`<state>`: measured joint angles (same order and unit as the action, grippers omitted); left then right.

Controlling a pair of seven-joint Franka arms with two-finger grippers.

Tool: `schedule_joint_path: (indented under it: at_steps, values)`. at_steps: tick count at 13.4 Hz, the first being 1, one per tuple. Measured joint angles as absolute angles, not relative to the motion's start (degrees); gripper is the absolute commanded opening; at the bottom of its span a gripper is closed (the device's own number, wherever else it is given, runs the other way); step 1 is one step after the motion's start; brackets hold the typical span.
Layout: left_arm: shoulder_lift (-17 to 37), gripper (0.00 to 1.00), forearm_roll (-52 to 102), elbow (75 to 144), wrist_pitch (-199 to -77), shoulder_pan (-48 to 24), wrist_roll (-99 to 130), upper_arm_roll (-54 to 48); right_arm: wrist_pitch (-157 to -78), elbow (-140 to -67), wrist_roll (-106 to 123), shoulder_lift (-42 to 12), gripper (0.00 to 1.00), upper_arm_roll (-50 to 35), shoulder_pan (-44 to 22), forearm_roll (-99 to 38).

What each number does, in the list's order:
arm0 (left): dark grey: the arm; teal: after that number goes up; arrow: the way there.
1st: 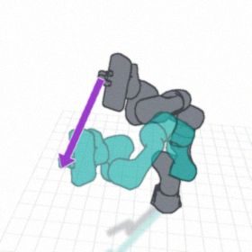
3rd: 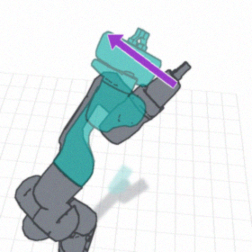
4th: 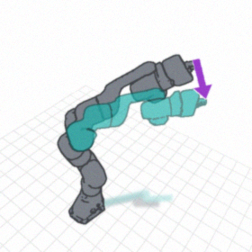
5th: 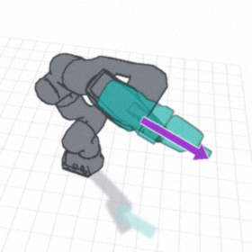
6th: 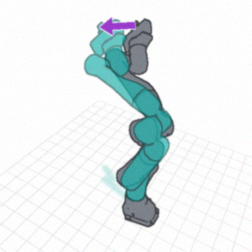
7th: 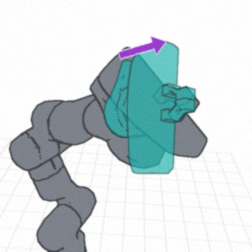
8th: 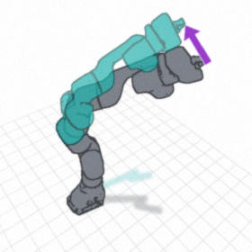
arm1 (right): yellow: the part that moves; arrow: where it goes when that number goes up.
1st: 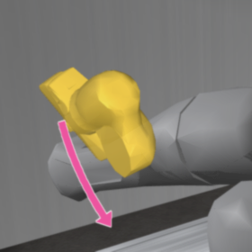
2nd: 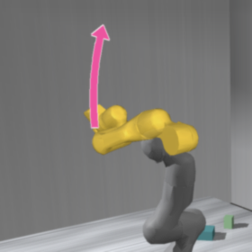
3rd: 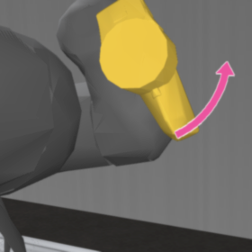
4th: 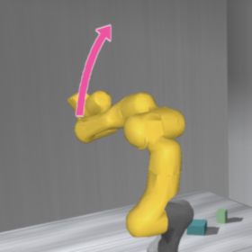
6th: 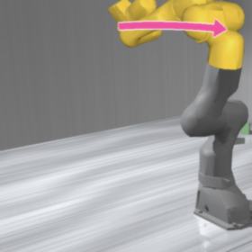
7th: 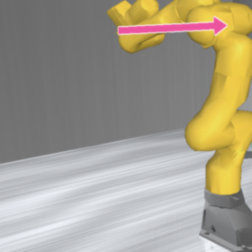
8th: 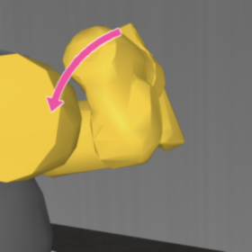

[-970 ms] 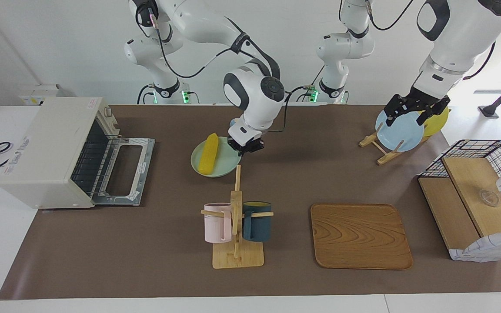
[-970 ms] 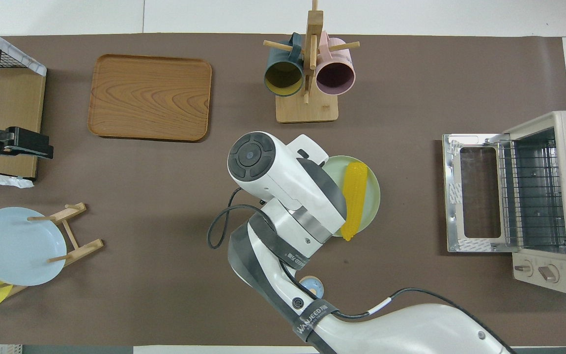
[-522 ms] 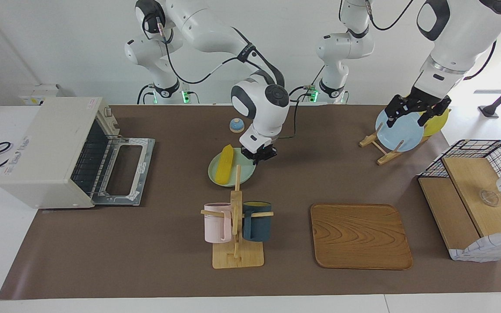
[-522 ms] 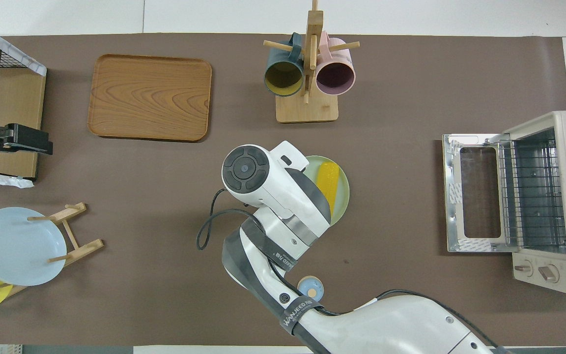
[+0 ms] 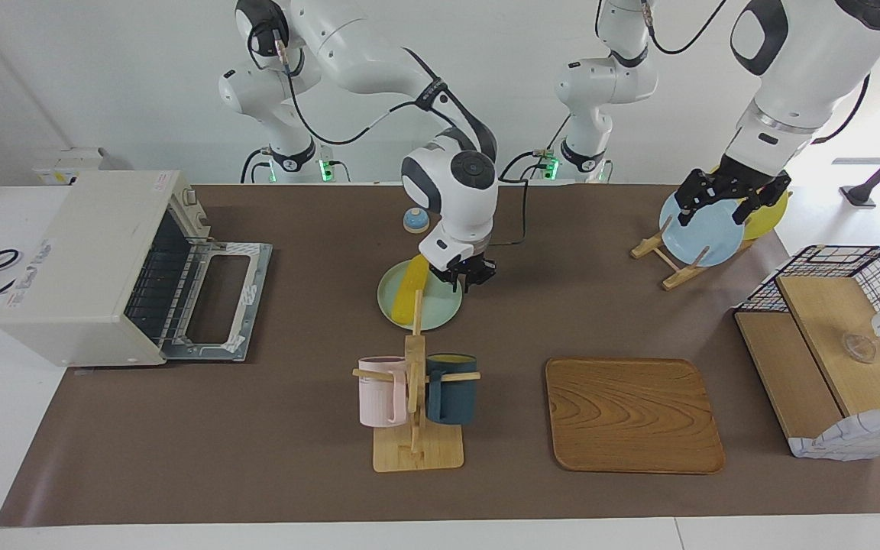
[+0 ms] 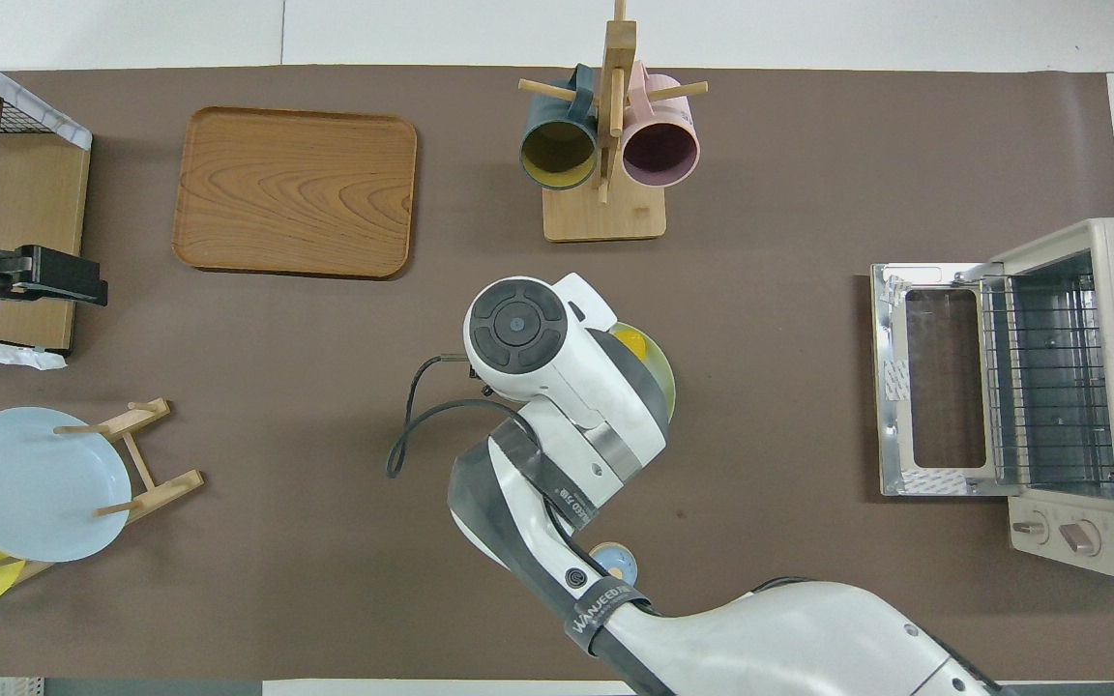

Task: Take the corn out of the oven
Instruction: 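Reach the left gripper to the corn while the right gripper withdraws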

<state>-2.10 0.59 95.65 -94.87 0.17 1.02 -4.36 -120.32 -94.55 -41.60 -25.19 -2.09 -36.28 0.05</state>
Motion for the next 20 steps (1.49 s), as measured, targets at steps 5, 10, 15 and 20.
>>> schedule_joint_path:
  at_steps: [5,10,15,20]
  values:
    - [-2.04,1.0,1.04,96.6,-95.19,-2.87,0.53,-4.52,-99.44,-94.65,-31.12,-11.97,0.19,-1.74,-24.28,0.04]
    - [-0.72,1.0,5.26,101.95,-100.63,-12.43,1.12,-4.85,-100.32,-108.46,-22.73,-6.55,0.0,-1.7,-15.53,0.04]
    - [5.72,1.0,6.1,104.04,-110.01,-25.13,12.64,-5.04,-121.57,-128.25,-13.54,-2.62,0.0,-1.66,-9.42,0.03]
    - [12.97,1.0,10.24,104.09,-121.57,-33.94,17.41,-5.04,-127.21,-137.37,-12.82,0.33,0.0,-1.65,-6.77,0.04]
